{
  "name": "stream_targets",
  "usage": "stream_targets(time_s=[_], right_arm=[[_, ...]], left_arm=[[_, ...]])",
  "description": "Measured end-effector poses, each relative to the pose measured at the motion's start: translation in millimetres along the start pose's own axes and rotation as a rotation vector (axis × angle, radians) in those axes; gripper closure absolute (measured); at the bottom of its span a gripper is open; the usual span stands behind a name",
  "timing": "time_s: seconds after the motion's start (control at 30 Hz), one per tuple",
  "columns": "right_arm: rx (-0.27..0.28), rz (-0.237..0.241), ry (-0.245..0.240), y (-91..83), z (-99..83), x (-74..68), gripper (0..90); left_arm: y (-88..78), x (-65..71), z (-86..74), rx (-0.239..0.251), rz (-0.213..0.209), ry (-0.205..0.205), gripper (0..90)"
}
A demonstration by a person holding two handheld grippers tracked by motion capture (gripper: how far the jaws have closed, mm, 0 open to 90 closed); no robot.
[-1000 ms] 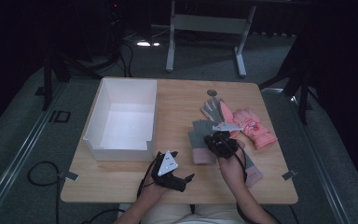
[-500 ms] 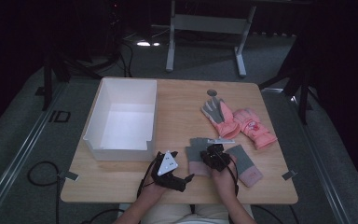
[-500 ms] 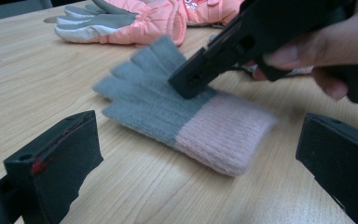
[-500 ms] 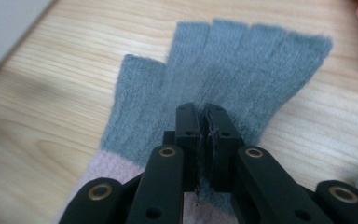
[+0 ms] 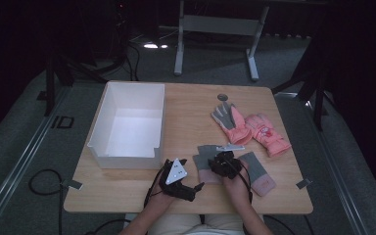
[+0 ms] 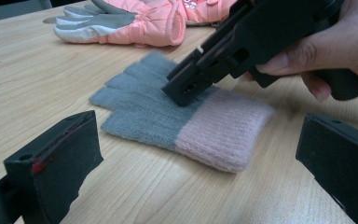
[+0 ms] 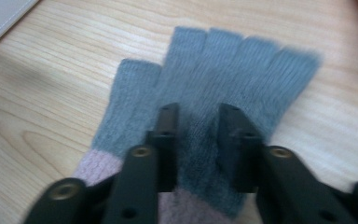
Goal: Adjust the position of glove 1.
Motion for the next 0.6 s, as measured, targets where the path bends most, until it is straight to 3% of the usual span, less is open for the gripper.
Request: stream_targets(time_s=[0.1,0.2,0.3,0.4,0.5,0.6], right_arm=[[0.025,0.047,-0.014,-9.6,6.0,3.9,62.6],[0.063,0.07,-0.064,-28.1,16.8,11.3,61.5],[0.061,0.065,-0.174,-47.8,22.6,20.2,61.1],[0.044,0.054,-0.241,-66.5,21.4,31.5,62.8],[0.02,0.065,-0.277,-81.7,15.1,44.7,63.8],[0.0,0.082,-0.282,-92.5,6.0,61.1,64.2]], left_arm=[[-0.1,-0.1,0.0,0.001,0.001,-0.001,0.0],[0.1,0.4,0.0,0.0,0.001,0.002,0.0],[0.0,0.2,0.0,0.001,0.001,0.003,0.0],[0.2,0.2,0.0,-0.002,0.001,0.005,0.0],[0.1,0.3,0.0,0.0,0.003,0.004,0.0],[0.1,0.8,0.1,-0.002,0.006,0.006,0.0]])
Point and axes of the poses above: each handheld gripper's, and its own axes: y roughly forward along the jaws, z roughly out of its top, x roughly to its right, the point moved 4 cm from there along y, roughly forward along the jaws, and after that the axes turned 10 degrees about z, right-handed, at the moved point
